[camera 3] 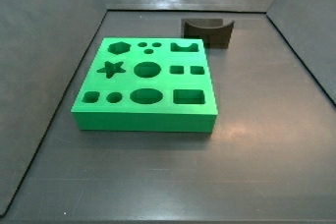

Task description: Insert the rectangle object.

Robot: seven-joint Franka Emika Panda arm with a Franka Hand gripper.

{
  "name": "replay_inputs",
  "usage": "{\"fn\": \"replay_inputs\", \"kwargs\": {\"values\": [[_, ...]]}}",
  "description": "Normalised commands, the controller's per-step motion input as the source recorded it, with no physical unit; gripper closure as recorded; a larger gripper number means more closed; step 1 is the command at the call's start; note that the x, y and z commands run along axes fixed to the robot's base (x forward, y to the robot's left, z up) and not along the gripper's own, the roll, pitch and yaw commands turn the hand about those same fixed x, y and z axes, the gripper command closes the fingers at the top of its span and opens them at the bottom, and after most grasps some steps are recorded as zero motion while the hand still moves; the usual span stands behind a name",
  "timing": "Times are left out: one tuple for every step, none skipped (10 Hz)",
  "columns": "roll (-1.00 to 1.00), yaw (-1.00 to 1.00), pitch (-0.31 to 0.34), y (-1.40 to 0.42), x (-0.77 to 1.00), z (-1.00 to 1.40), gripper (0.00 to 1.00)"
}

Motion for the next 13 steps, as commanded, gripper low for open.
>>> {"fn": "replay_inputs", "kwargs": {"values": [[0.09, -0.02, 0.000, -0.35, 0.72, -1.00, 1.00], [0.13, 0.00, 0.000, -0.32, 0.68, -1.00, 1.00], [0.20, 0.00, 0.030, -0.25, 0.63, -0.86, 1.00], [0.17, 0.00, 0.020, -0.11, 0.55, -0.92, 1.00], [0.12, 0.00, 0.000, 0.00, 0.42, -1.00, 1.00], [0.14, 0.00, 0.019, 0.00, 0.31, -0.87, 1.00], [0.13, 0.00, 0.021, 0.00, 0.10, -0.54, 1.00], [0.11, 0.00, 0.000, 0.00, 0.03, -0.55, 1.00], [0.00, 0.00, -0.010, 0.00, 0.00, -0.41, 1.00], [0.00, 0.00, -0.034, 0.00, -0.01, -0.31, 1.00], [-0.06, 0.00, -0.044, 0.00, 0.00, -0.28, 1.00], [0.00, -0.04, -0.007, 0.00, 0.00, -0.31, 1.00], [0.00, 0.00, -0.020, 0.00, 0.00, -0.36, 1.00]]}}
